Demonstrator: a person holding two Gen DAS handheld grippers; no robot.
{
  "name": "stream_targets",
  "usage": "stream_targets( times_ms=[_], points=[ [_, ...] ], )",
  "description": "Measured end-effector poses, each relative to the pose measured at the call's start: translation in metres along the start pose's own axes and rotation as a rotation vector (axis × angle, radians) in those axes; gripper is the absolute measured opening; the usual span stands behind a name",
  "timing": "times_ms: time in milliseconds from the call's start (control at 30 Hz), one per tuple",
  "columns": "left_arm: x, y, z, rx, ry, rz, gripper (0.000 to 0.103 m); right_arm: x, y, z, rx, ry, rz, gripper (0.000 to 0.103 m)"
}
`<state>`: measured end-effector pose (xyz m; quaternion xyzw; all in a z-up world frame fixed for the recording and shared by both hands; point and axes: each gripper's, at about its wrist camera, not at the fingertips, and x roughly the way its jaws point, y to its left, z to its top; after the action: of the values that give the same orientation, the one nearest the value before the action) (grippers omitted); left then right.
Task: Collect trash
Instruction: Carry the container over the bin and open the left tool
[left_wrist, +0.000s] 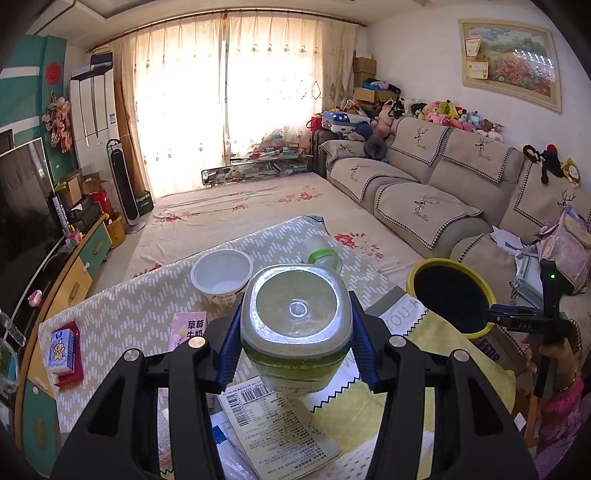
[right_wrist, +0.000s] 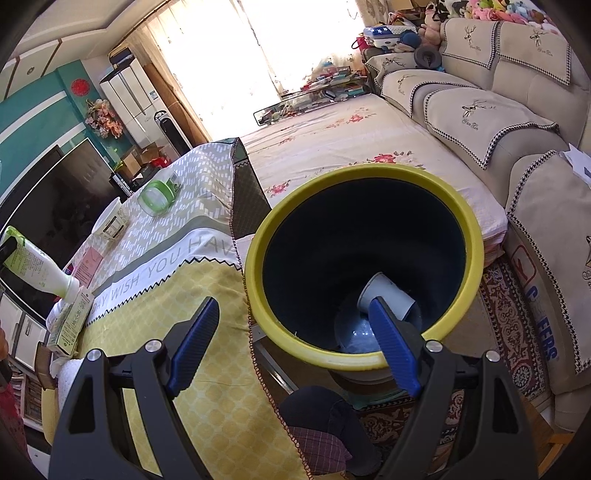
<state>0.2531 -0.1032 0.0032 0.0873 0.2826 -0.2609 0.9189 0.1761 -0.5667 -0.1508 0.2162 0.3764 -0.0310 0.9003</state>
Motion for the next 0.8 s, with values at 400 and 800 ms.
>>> stream_targets(
  times_ms=[400,800],
  points=[
    [0.007,-0.055,0.031,0.044,-0.005,-0.09,0.051,-0.021,-0.015,0.005,0.02,-0.045,0.009,0.079],
    [0.077,-0.182,0.07,0.136,0.048,-0.298,0.051,-0.06,-0.061,0.013,0.082,-0.143,-0.062,0.08]
  ],
)
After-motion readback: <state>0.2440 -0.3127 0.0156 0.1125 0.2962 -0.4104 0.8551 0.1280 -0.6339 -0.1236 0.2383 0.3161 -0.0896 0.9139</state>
